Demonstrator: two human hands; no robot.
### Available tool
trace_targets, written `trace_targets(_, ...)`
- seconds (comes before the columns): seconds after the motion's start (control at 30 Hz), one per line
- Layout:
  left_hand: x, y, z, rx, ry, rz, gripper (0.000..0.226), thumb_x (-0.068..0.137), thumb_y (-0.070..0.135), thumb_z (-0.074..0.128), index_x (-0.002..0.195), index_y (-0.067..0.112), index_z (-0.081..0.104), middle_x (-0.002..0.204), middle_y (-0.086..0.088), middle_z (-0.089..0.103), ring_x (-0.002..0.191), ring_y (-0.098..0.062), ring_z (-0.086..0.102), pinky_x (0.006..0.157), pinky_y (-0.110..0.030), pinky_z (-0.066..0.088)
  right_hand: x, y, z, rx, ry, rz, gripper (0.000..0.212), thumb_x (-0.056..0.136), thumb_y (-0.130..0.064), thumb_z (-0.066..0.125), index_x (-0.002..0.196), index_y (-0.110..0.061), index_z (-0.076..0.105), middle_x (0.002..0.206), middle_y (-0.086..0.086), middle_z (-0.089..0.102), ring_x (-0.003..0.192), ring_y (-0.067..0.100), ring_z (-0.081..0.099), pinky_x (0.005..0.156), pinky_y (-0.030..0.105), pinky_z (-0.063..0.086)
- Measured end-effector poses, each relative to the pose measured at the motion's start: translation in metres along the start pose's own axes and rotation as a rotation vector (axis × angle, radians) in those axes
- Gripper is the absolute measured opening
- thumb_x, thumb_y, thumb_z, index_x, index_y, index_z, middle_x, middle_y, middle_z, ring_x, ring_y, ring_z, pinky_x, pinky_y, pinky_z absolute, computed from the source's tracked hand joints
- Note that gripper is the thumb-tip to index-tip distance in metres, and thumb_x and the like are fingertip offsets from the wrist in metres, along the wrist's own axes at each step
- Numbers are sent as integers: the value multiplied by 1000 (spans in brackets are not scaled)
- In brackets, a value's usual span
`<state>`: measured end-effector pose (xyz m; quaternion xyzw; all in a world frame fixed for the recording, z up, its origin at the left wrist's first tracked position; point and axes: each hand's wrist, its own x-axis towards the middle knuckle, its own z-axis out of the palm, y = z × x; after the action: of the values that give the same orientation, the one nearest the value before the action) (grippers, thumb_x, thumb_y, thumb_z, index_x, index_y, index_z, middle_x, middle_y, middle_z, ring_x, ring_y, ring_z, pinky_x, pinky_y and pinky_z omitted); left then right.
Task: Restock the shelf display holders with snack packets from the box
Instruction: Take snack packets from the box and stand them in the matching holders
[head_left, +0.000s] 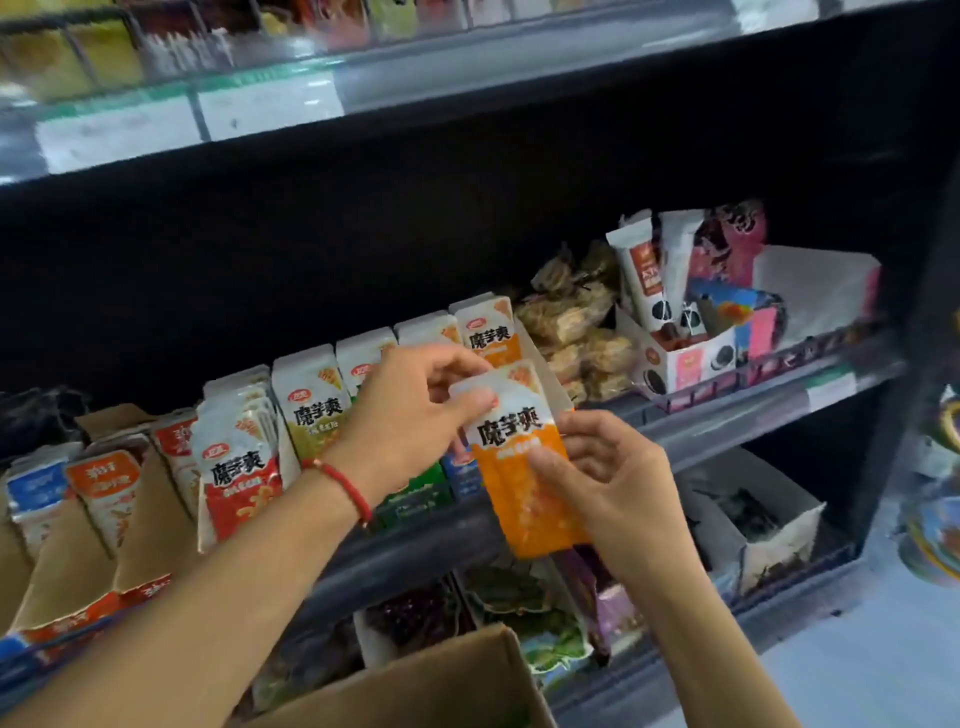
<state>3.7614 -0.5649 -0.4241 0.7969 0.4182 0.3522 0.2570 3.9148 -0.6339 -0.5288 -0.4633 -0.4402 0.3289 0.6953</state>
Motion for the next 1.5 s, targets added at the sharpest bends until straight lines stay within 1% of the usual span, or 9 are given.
trace_targets(0.2,95,7,-27,-152,225,-87,16,93,4,71,90,20,67,96,-7,74,71,-18,75,60,-32,63,8,8,-22,-18,370,80,9,98,-21,67,105,-27,69,86,-2,76,81,15,73,76,32,57)
trace_targets(0.33,139,-1,-22,-57,228,-114,22,91,4,71,84,23,63,103,-9,71,84,-23,75,66,-38,64,11,-1,-24,138,329,176,11,99,-14,62,104,-20,70,83,4,77,70,15,69,71,34,56)
trace_targets(0.5,156,3,1,414,126,29,13,89,14,74,95,25,69,92,1,72,73,-14,73,66,-33,64,14,-1,-20,131,323,181,13,97,-11,63,101,-21,70,80,5,76,67,15,68,70,37,54)
trace_targets(0.7,151,-17,28,820,123,67,9,90,25,74,99,25,73,113,-10,64,101,-30,66,86,-41,57,14,1,-18,98,287,197,15,96,-10,63,99,-22,71,81,3,76,67,15,68,70,37,56)
trace_targets(0.9,148,-26,31,877,161,92,19,93,21,71,112,22,70,119,-10,63,121,-30,51,87,-42,53,11,-7,-17,82,246,210,14,97,-10,62,99,-20,71,86,5,76,65,12,68,63,25,55)
trace_targets(1.03,133,-29,19,785,259,172,29,90,12,69,117,23,66,116,-5,63,118,-28,48,87,-38,47,7,-6,-8,2,199,210,13,96,-10,62,100,-20,71,85,5,76,66,12,68,64,26,53)
trace_targets(1.17,57,-39,-4,561,258,302,27,90,6,65,111,22,67,103,6,60,105,-13,47,89,-27,39,4,-6,3,-163,120,168,15,94,-12,63,96,-25,70,83,2,76,72,15,71,67,31,55)
trace_targets(1.33,-101,-86,-42,458,22,285,27,90,5,67,108,24,70,99,23,58,95,10,54,90,-6,38,-16,0,34,-414,-134,142,10,95,-19,64,93,-27,69,82,-1,75,78,18,73,77,44,61)
trace_targets(1.5,-227,-173,-60,484,-326,-64,33,98,17,57,123,38,63,123,19,58,117,2,50,103,-23,41,-61,27,84,-868,-639,89,7,95,-22,63,91,-27,67,75,-10,69,73,8,67,73,23,50)
